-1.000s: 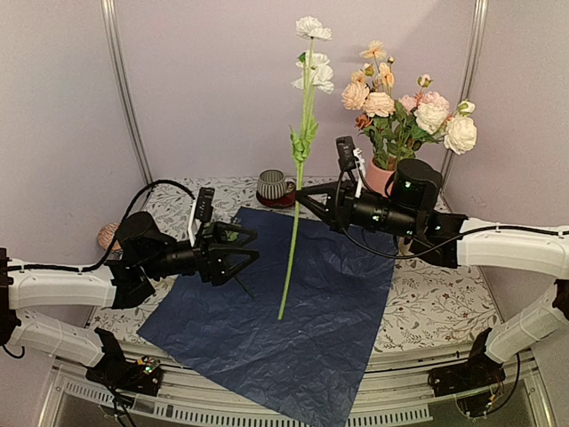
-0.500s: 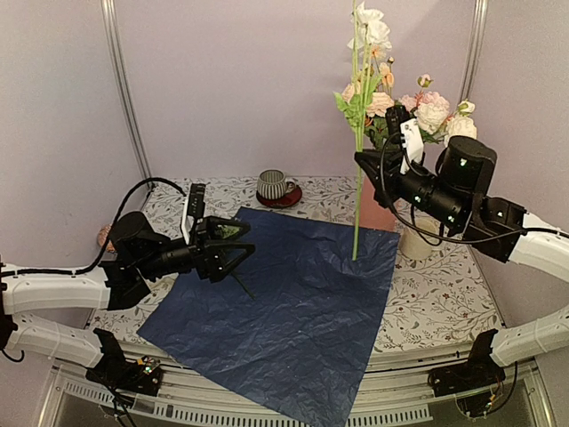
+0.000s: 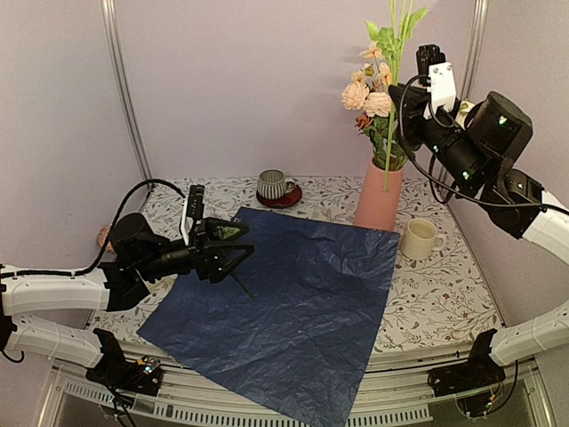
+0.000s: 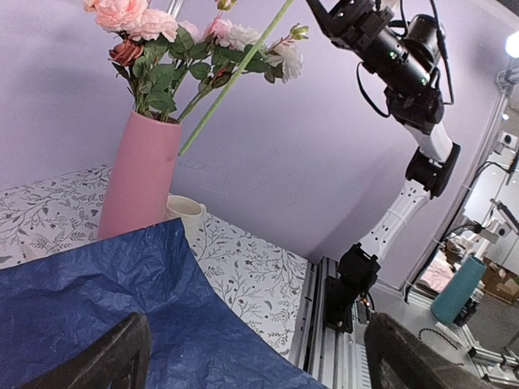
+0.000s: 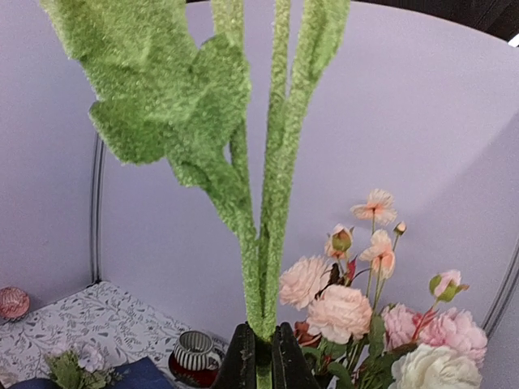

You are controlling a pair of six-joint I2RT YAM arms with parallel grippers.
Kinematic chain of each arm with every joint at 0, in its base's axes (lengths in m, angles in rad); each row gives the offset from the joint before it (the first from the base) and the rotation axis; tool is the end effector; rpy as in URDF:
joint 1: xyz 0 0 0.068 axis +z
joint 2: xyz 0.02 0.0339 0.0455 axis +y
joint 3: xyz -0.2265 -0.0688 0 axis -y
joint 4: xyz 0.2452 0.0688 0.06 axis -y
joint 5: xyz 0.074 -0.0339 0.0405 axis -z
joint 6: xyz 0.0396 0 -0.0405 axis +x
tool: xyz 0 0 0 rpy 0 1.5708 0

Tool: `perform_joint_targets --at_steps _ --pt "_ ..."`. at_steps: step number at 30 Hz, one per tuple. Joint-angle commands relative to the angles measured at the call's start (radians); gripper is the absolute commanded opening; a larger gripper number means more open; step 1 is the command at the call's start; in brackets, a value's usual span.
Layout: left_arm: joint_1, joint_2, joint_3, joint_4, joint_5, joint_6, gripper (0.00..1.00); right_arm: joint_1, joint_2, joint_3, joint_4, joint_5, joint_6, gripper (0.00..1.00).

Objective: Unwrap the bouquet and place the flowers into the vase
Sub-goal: Place the fake flower on the flattened wrapping paper.

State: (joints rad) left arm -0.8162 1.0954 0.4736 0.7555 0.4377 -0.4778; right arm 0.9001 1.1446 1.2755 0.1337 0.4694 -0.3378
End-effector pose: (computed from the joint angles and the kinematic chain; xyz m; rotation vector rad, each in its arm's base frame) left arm 0.1655 -0.2005 0.2355 0.6512 1.4652 -1.3469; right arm 0.1801 0.1981 0.4398 -0.4157 1.2711 0.1697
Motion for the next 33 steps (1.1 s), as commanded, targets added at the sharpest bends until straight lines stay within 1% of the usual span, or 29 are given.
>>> perform_joint_targets --at_steps 1,7,14,20,26,30,33 --pt "-0.003 -0.012 -0.009 -0.001 0.000 0.018 0.94 -0.011 0.050 0.112 0.123 0.070 -0.125 0.02" --pt "-0.002 -0.011 -0.003 0.002 0.008 0.016 0.94 -0.051 0.122 0.215 0.135 0.043 -0.131 0.02" --pt "-0.002 -0.025 -0.004 -0.009 0.007 0.016 0.93 -0.104 0.159 0.214 0.139 0.026 -0.072 0.02" --pt "-0.002 -0.023 -0.003 -0.010 0.006 0.015 0.93 -0.169 0.153 0.127 0.138 -0.005 0.024 0.02" --pt "-0.002 -0.005 0.006 -0.002 0.012 0.013 0.93 -0.267 0.156 -0.026 0.147 -0.073 0.204 0.02" --pt "-0.002 -0.007 0.004 -0.005 0.009 0.014 0.93 -0.310 0.176 -0.115 0.144 -0.095 0.308 0.03" --pt "-0.002 -0.007 0.000 -0.007 0.004 0.017 0.93 -0.328 0.194 -0.161 0.137 -0.095 0.373 0.06"
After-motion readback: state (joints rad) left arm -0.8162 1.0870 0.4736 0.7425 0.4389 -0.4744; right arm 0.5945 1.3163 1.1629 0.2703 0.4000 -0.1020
